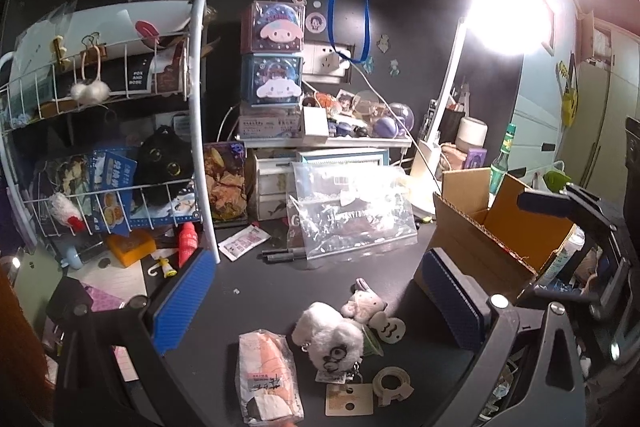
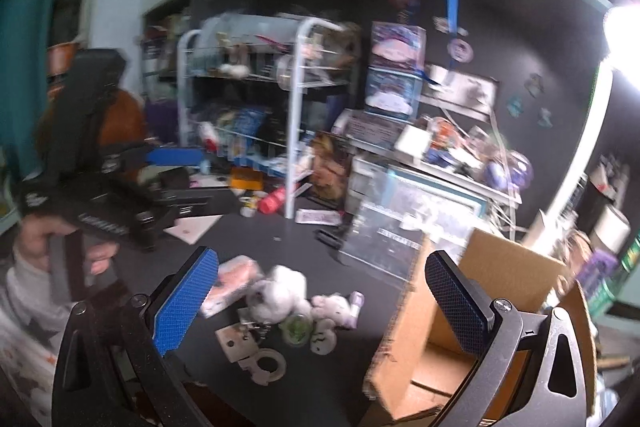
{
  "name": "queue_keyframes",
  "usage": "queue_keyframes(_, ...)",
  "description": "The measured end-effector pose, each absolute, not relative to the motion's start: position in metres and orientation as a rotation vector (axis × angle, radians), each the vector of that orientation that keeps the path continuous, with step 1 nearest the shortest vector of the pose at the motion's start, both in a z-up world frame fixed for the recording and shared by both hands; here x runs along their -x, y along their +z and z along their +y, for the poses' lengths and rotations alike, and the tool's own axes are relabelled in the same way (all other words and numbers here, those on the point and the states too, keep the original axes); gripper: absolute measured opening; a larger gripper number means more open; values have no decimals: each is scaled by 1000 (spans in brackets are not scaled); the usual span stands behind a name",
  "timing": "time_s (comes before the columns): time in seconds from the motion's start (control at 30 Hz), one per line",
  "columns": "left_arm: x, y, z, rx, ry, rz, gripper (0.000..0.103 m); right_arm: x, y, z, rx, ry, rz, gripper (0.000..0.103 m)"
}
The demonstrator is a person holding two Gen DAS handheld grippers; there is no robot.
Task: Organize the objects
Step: 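Move the open right gripper down toward the white tape roll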
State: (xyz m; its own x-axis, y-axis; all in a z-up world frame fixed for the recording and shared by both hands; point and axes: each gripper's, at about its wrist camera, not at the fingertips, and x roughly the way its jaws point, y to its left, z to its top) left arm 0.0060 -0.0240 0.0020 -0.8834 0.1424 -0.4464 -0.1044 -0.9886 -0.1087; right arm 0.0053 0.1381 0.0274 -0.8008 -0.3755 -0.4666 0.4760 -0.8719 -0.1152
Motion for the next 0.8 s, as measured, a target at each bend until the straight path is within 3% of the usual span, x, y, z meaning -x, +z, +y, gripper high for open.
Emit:
queue_keyframes(0.1, -7, 0, -26, 701, 2932, -100, 103, -15, 24, 124, -567, -2524, 379, 93)
queue_keyframes(0.17, -8, -2, -26, 711, 2963, -56, 103, -21, 17, 113, -558, -2478, 411, 76)
queue_keyframes(0.47, -4, -27, -36, 826, 2915, -92, 103, -14, -47, 90, -745, -2340, 341, 64)
queue_keyframes(0.67, -8, -49, -26, 827, 2890, 47, 103, 3, -104, 103, -931, -2348, 295, 55)
queue_keyframes(0.8, -4, -63, -29, 903, 2800, -16, 103, 14, -129, 112, -999, -2353, 302, 49)
